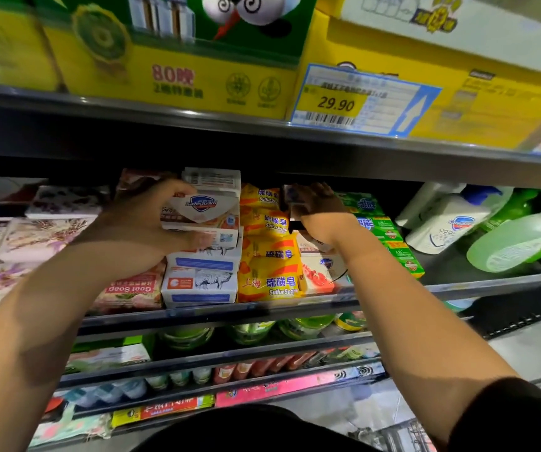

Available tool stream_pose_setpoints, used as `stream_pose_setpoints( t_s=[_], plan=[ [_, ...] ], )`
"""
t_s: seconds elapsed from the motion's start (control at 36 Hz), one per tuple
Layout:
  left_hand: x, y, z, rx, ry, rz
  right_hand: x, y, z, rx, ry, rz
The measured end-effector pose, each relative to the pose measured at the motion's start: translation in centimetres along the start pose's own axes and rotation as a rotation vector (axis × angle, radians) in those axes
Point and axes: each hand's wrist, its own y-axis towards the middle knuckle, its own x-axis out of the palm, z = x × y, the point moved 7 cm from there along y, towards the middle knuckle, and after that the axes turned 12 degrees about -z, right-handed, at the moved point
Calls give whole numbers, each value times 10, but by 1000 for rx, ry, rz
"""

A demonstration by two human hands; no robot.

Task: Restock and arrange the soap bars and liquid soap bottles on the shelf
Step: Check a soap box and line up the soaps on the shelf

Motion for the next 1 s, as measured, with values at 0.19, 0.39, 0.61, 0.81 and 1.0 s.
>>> stream_pose_setpoints(
  t_s=[0.19,0.39,0.61,0.81,1.0],
  plan=[
    [0,-1,2,2,-7,17,8,-5,4,97,-108,22],
    [-1,-3,7,-2,35,17,17,6,-2,68,-174,-9],
    [1,-4,7,-21,16,28,12,7,-1,17,19,-110],
    [1,-4,7,-34,12,19,20,-2,2,47,-60,-125],
    [0,-5,9,-16,45,42,25,-7,1,0,-74,-58]
  ],
)
